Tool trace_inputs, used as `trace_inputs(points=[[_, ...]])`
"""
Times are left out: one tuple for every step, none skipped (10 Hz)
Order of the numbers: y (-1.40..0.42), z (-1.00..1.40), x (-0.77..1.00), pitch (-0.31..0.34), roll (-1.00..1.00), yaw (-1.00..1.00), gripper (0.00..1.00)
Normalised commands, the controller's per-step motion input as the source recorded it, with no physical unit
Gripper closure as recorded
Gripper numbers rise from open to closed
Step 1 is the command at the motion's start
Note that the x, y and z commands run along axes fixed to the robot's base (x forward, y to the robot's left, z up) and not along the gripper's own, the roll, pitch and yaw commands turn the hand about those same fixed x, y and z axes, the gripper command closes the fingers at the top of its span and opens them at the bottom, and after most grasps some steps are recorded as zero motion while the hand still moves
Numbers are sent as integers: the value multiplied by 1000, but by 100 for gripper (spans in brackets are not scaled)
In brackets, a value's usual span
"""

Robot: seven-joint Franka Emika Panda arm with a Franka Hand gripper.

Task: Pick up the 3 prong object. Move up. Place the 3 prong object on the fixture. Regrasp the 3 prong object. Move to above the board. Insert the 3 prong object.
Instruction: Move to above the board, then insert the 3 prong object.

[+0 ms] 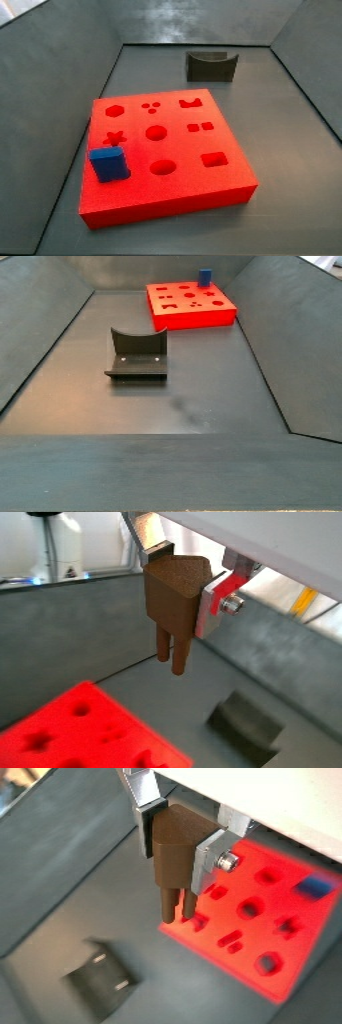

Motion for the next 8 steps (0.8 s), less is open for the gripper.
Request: trace_inputs(points=[[-295, 11, -264, 14, -1000, -123, 100], [-120, 0, -146, 11, -1000, -106, 100], [-64, 6, -107, 1, -794, -80, 100], [-9, 1, -78, -14, -492, -33, 100], [-7, -1, -60, -23, -328, -25, 100], [0, -26, -9, 0, 0, 0, 100], [0, -100, -91, -7, 0, -49, 100], [97, -186, 0, -7, -39, -43, 100]])
